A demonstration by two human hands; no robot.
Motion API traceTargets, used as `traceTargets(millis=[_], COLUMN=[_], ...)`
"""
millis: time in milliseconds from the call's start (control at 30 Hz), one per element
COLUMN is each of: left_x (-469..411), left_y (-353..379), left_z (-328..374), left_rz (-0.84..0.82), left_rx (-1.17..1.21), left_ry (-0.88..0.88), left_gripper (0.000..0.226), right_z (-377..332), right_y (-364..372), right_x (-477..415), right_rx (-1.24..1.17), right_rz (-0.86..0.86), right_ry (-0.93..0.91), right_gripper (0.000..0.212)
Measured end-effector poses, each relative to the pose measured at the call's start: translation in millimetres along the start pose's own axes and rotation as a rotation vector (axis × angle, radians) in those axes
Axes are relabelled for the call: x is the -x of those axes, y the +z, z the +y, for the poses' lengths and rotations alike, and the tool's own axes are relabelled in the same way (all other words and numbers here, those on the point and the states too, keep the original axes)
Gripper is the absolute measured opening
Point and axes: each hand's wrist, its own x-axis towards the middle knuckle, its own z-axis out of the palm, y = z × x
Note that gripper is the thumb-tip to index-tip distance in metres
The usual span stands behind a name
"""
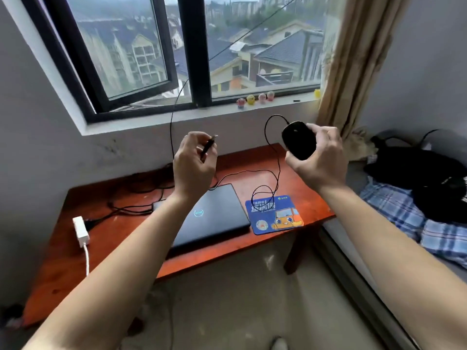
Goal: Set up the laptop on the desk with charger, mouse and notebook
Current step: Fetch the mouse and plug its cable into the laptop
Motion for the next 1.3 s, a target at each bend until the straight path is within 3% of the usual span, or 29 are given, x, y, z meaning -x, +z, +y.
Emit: traceTargets(millis=[367,600,800,1067,1167,1300], left_x=[-114.7,-188.8,-125.6,8.6,39.0,55.9], left_y=[149.0,206.8,227.2,220.5,215.3,210.0], left_z=[-121.8,-158.4,-222.7,-291.7,-301.7,-307.4], left_rz=[-0.102,-0.029,-0.257,-0.897,-0.97,-0.942], left_rx=[-0.116,-0.165,-0.222,-0.447,-0.521,-0.534], left_ry=[-0.138,-0.149,-0.281,-0.427,-0.423,-0.468], left_gripper=[0.01,0.014,0.014,0.013,0.012,0.015], right_z=[96.4,122.8,156.0,198.7,207.9,210.6], right_y=[185.5,263.2,311.2,321.6,317.8,317.0], right_x=[-141.9,-232.0,-175.3,-24.3,14.7,45.8], right_rx=[-0.068,-0.164,-0.086,0.242,0.332,0.382], right_rz=[-0.15,-0.149,-0.348,-0.828,-0.922,-0.974], right_ry=[0.076,0.141,0.203,0.48,0.572,0.645], right_gripper=[0.067,0.065,0.068,0.074,0.075,0.074])
